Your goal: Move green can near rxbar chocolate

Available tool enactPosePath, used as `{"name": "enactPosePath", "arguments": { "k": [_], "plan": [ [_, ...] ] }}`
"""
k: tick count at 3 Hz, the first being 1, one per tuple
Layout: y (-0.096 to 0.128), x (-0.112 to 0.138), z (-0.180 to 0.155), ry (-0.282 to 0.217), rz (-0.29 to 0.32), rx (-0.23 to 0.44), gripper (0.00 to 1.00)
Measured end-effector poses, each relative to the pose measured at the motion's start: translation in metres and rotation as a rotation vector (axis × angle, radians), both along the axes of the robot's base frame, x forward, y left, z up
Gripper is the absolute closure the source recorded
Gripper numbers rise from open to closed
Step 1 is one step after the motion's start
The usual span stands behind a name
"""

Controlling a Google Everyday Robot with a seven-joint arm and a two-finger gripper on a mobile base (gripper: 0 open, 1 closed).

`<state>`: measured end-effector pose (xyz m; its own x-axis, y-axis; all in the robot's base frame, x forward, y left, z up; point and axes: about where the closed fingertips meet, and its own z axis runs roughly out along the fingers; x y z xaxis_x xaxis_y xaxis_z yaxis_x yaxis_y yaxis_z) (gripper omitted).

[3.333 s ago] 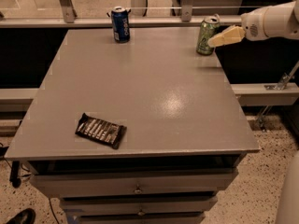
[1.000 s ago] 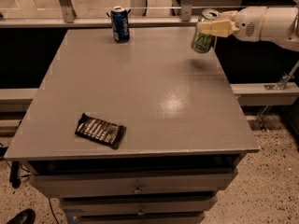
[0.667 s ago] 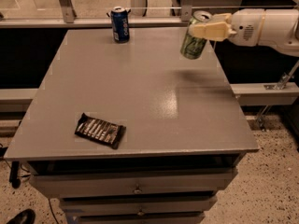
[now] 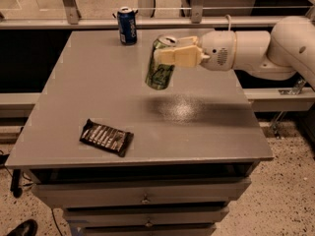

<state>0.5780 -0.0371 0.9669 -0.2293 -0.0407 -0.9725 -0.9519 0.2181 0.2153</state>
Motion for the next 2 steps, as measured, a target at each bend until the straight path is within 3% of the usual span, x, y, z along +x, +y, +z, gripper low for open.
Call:
{"name": "enactPosePath", "arguments": {
  "k": [2],
  "plan": [
    [0.074, -0.057, -0.011, -0.037, 0.150, -0.027, 1.00]
  ]
}}
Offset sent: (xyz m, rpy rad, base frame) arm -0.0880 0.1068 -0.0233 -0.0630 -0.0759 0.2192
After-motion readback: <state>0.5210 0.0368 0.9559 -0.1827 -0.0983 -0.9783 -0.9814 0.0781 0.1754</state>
